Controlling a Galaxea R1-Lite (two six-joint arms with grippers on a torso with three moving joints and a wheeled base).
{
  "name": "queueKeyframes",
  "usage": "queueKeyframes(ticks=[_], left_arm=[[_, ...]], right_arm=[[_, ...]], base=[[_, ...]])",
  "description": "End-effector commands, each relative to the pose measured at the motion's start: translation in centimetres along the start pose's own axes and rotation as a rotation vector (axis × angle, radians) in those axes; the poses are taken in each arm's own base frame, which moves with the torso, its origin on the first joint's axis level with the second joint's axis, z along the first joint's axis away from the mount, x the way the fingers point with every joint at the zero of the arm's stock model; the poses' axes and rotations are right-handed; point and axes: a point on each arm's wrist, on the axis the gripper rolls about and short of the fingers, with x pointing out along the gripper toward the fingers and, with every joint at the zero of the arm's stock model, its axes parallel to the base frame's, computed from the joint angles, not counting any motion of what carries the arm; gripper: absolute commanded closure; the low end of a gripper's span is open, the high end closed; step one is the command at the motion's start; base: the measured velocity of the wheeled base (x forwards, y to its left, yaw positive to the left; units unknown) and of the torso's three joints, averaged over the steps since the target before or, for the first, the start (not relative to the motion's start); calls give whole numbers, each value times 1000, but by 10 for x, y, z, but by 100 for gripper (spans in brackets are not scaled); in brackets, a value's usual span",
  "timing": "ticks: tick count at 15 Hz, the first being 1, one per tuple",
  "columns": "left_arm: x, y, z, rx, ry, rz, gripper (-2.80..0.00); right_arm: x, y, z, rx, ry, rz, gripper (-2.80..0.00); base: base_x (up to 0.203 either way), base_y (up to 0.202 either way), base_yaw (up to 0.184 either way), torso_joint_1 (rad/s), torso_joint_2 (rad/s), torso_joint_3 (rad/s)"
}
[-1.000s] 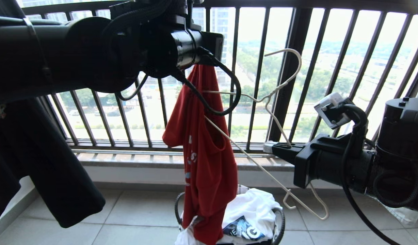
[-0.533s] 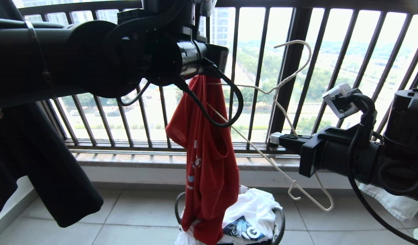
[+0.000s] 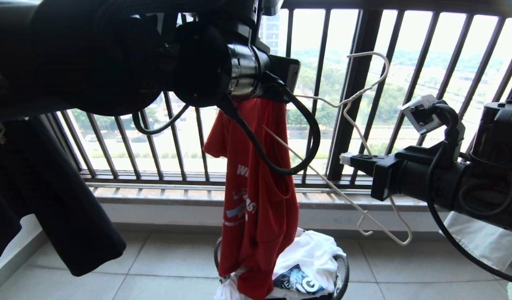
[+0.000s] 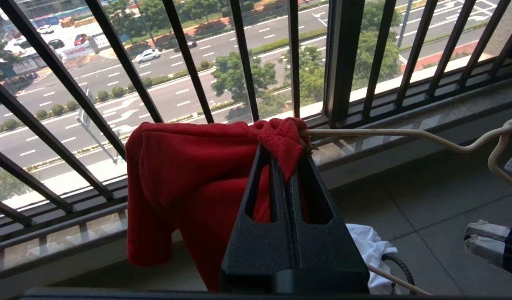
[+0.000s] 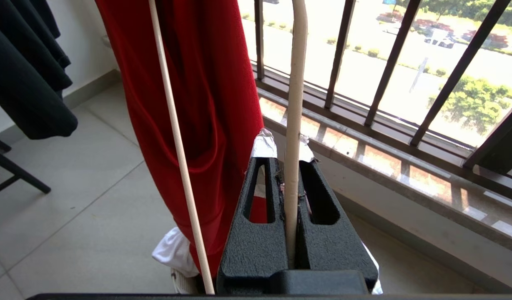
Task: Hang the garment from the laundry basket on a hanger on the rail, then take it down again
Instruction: Hang the clothes on the clothes rack
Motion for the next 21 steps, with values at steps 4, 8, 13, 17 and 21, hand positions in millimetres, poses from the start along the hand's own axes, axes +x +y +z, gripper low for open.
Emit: queueKeyframes(ticks=[4, 8, 13, 17, 21], left_arm=[[-14, -19, 1, -6, 14, -53, 0], [-10, -18, 0, 1, 13, -47, 0], [-8, -16, 3, 2, -11, -41, 0], [-11, -20, 3, 5, -14, -57, 0], [-13, -23, 3, 4, -12, -89, 0]], right_arm=[[4, -4, -3, 4, 10, -7, 0], [2, 6, -6, -2, 20, 36, 0], [3, 33, -18, -16, 65, 142, 0], [4, 45, -24, -21, 88, 186, 0], [3, 47, -24, -21, 86, 190, 0]], base=[[0, 0, 0, 0, 0, 0], [0, 0, 0, 0, 0, 0], [0, 0, 0, 0, 0, 0], [0, 0, 0, 0, 0, 0], [0, 0, 0, 0, 0, 0]])
